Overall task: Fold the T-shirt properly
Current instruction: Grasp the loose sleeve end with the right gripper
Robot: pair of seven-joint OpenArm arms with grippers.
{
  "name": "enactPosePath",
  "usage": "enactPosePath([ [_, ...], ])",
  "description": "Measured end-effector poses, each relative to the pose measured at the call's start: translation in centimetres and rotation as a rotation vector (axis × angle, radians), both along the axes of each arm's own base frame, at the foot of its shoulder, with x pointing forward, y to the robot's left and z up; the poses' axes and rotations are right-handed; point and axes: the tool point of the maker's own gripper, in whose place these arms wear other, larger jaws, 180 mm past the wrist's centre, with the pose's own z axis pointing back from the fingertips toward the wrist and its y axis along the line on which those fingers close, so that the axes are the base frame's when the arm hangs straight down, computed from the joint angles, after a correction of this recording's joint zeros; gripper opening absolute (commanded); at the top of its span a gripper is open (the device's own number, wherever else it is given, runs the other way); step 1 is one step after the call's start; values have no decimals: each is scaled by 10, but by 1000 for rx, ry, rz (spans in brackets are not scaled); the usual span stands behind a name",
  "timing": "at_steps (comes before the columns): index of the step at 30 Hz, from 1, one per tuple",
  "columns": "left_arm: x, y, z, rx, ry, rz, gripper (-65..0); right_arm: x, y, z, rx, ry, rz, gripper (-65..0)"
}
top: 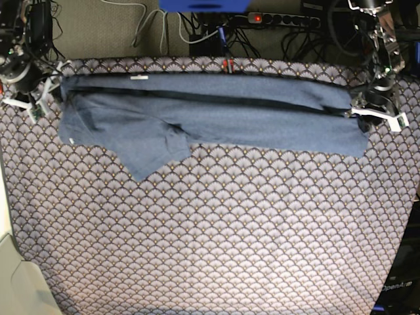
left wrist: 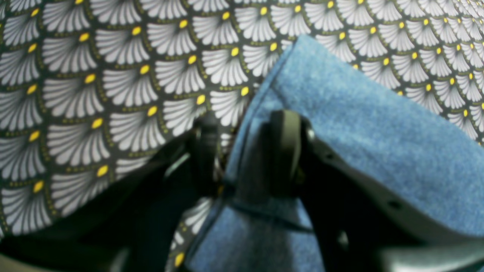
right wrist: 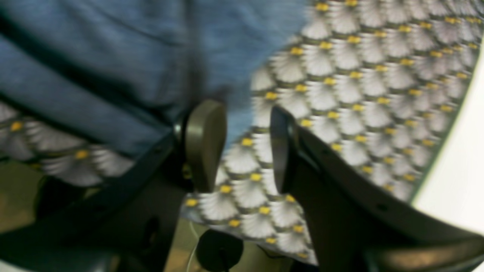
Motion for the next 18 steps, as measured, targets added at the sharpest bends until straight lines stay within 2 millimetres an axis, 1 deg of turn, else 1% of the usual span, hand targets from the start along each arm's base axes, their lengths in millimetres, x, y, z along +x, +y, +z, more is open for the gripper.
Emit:
enactPosePath([
  [2, 0, 0, 0, 1, 1, 0, -415, 8, -2, 12, -33, -24, 7, -401],
  [4, 0, 0, 0, 0, 0, 0, -415, 26, 8, 34, -39, -105, 38, -401],
  [6, 0, 0, 0, 1, 1, 0, -415, 48, 28, 57, -34, -185, 75, -401],
  [8, 0, 0, 0, 0, 0, -1, -415, 68, 53, 68, -33, -204, 107, -400],
  [9, 0, -1, -1, -3, -1, 0, -415, 78, 67, 69, -30, -189, 138, -400],
  [10, 1, -3, -1, -7, -3, 1, -415, 88, 75, 68, -57, -161, 156, -400],
  [12, 2, -5, -1, -10, -9, 3, -415, 112, 99, 70, -55, -139, 191, -400],
  [13, 2, -5, -1, -11, -11, 3, -415, 123, 107, 72, -59, -133, 191, -400],
  [15, 2, -6, -1, -13, -11, 6, -415, 143, 131, 74, -5, -140, 212, -393],
  [16, 2, -6, -1, -12, -12, 6, -415, 149, 138, 71, 3, -122, 219, -386],
  [18, 5, -11, -1, -5, -14, -11, -415, 161, 144, 61, 23, -87, 195, -371],
])
